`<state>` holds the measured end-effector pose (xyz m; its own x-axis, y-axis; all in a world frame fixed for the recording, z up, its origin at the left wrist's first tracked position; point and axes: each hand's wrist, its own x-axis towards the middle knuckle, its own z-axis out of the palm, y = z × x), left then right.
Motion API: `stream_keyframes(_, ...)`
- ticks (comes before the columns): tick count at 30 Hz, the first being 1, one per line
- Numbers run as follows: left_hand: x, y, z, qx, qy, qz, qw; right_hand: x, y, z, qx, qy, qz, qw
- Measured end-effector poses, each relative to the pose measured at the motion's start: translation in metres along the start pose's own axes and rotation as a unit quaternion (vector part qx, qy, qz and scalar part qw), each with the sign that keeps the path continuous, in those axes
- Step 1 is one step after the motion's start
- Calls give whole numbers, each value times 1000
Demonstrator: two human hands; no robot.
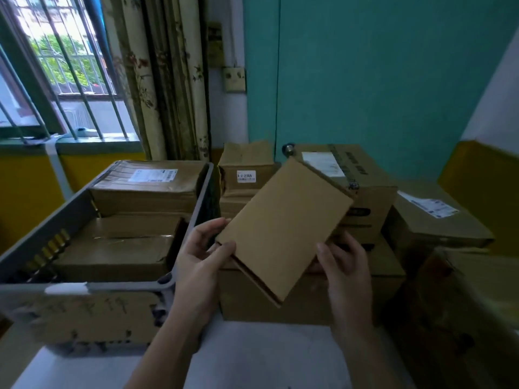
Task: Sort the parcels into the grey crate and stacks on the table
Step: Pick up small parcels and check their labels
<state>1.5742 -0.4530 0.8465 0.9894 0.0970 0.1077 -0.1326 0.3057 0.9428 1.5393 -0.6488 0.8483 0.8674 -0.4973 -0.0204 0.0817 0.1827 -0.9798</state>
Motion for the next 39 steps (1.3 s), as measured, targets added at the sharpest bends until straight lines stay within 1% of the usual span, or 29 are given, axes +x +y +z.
stream_keyframes(5,-10,-12,-18,-34,-24,-50,998,-3,13,-29,-9,-20,-8,1000)
stream_keyframes(8,-15,-19,-21,-35,-46,-73,996,-4,21,-45,-24,-35,17,999)
stream_keyframes(10,-16,-25,-23,-24,-32,-87,995,-4,31,-54,-34,-46,36,998)
stream_keyframes(11,-17,-30,-22,-31,-14,-99,994,-4,37,-59,-31,-43,43,998)
stream_keyframes(13,-20,-43,-19,-54,27,-137,989,-6,52,-64,-11,-15,50,999)
stream_keyframes(15,-29,-60,-15,-25,27,-196,980,-10,68,-67,5,26,57,998)
stream_keyframes(17,-41,-79,-13,34,0,-245,969,-15,83,-70,13,40,72,997)
stream_keyframes(18,-46,-87,-13,57,-13,-257,965,-17,89,-72,12,42,78,996)
stream_keyframes(20,-52,-100,-16,82,-26,-264,961,-20,100,-76,-1,44,85,995)
stream_keyframes(24,-55,-111,-23,103,-24,-260,960,-21,115,-87,-75,27,102,992)
stream_keyframes(28,-63,-120,-29,123,-13,-249,961,-26,132,-98,-111,3,111,988)
stream_keyframes(31,-72,-129,-34,136,-3,-241,961,-28,146,-103,-116,-14,127,985)
stream_keyframes(35,-87,-158,-46,169,1,-260,951,-35,177,-112,-123,-39,172,977)
stream_keyframes(39,-99,-191,-61,194,1,-294,936,-44,212,-118,-161,-61,214,961)
